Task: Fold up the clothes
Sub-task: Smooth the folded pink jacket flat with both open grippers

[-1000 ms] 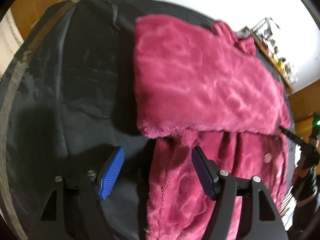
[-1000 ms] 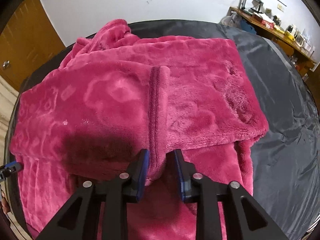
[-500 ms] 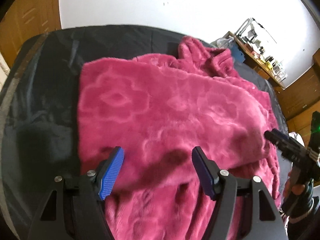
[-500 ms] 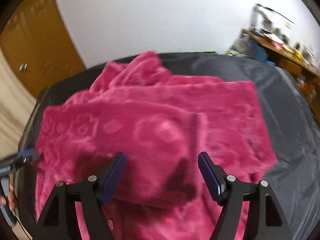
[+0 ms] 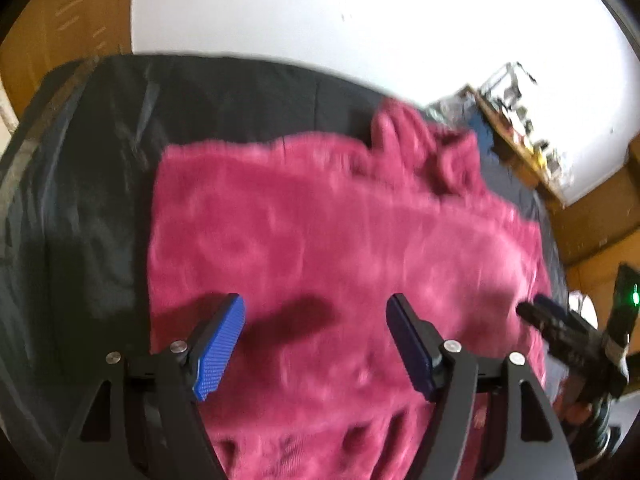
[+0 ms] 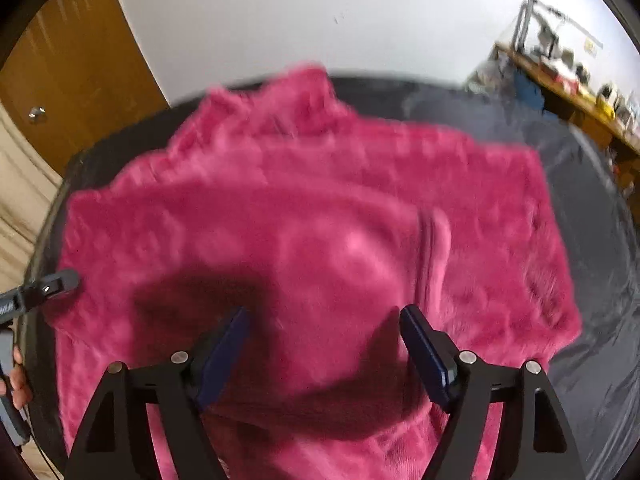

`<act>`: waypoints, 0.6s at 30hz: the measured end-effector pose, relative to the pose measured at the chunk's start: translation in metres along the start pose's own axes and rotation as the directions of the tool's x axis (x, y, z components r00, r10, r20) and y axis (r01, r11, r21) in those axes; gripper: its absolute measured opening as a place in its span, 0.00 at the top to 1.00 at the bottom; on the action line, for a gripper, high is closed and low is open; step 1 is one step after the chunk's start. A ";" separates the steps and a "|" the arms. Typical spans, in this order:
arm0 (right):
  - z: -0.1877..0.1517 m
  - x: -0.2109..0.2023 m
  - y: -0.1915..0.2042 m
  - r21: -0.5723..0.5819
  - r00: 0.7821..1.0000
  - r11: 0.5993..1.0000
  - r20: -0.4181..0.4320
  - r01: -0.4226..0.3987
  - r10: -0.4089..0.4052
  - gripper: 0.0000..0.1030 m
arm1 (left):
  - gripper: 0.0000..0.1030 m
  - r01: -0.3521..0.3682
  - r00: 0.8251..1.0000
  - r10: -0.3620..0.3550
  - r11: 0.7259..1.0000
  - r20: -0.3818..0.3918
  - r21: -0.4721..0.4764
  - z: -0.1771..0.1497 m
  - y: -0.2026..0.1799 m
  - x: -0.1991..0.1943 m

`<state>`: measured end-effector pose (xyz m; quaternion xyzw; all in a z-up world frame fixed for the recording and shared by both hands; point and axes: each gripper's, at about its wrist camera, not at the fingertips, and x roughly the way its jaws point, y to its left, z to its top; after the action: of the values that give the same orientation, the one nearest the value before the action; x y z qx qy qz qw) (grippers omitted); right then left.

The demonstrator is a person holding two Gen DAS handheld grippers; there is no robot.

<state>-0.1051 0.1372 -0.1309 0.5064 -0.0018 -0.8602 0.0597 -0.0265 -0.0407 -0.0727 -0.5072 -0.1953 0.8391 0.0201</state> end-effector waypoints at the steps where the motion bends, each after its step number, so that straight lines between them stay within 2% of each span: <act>1: 0.005 -0.001 0.002 -0.004 1.000 1.000 0.009 -0.011 0.011 0.23 | 0.25 -0.009 1.000 0.009 1.000 0.012 -0.002 0.009 0.000 0.002; 3: 0.017 0.007 0.005 -0.002 1.000 1.000 0.007 -0.029 0.029 0.23 | 0.25 -0.035 0.999 0.035 0.999 0.020 -0.006 0.023 0.001 0.010; 6: 0.029 0.022 0.010 -0.004 1.000 1.000 -0.014 -0.018 0.018 0.23 | 0.25 -0.071 0.997 0.070 0.997 -0.019 -0.022 0.034 0.006 0.032; 11: 0.031 0.050 0.012 0.006 0.997 1.000 -0.079 -0.012 0.012 0.22 | 0.24 -0.098 0.994 0.098 0.995 -0.051 -0.013 0.030 0.006 0.053; 18: 0.025 0.058 0.017 -0.026 0.998 1.000 -0.060 0.010 -0.012 0.14 | 0.21 -0.100 0.993 0.102 0.994 -0.056 0.036 0.030 0.000 0.056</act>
<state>-0.1533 0.1127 -0.1685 0.5313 0.0139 -0.8448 0.0614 -0.0799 -0.0370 -0.1078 -0.5399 -0.1548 0.8273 -0.0082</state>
